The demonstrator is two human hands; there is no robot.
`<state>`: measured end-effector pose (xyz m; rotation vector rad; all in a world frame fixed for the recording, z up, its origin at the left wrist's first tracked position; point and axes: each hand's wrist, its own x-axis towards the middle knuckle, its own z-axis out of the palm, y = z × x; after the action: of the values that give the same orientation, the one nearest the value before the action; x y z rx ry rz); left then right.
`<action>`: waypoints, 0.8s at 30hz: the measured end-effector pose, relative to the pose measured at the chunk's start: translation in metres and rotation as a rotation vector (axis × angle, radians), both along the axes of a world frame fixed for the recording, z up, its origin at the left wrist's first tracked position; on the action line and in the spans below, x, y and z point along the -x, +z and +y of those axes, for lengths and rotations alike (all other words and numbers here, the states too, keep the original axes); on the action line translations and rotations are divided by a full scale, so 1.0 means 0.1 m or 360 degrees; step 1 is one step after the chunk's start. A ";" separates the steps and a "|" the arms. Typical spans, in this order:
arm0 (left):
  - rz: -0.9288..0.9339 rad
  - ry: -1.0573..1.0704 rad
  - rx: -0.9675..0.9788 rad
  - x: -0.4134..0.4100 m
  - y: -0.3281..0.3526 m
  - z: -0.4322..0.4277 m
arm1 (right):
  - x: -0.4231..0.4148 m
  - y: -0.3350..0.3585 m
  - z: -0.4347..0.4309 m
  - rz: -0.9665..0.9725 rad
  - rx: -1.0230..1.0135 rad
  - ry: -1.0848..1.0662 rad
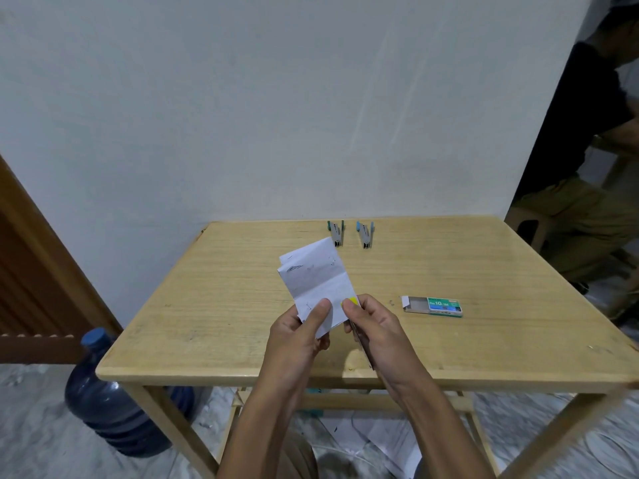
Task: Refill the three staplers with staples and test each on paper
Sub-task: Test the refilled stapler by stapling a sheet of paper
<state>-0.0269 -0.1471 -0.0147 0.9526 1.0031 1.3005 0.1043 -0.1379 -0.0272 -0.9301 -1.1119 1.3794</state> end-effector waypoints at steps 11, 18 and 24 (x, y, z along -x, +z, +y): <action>-0.0075 0.0103 0.0101 0.06 -0.01 0.06 | -0.09 -0.05 0.05 0.0174 0.0197 0.0080; -0.0114 0.0060 0.0165 0.09 -0.03 0.07 | -0.11 0.08 0.15 -0.0105 0.0140 -0.0147; 0.0064 0.0074 0.0234 0.24 -0.07 0.24 | 0.01 0.08 0.27 -0.0399 0.0120 -0.0258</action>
<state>-0.0513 -0.1235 -0.0216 0.8504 1.1420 1.2319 0.1029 -0.1105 -0.0193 -1.2467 -1.1484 1.2016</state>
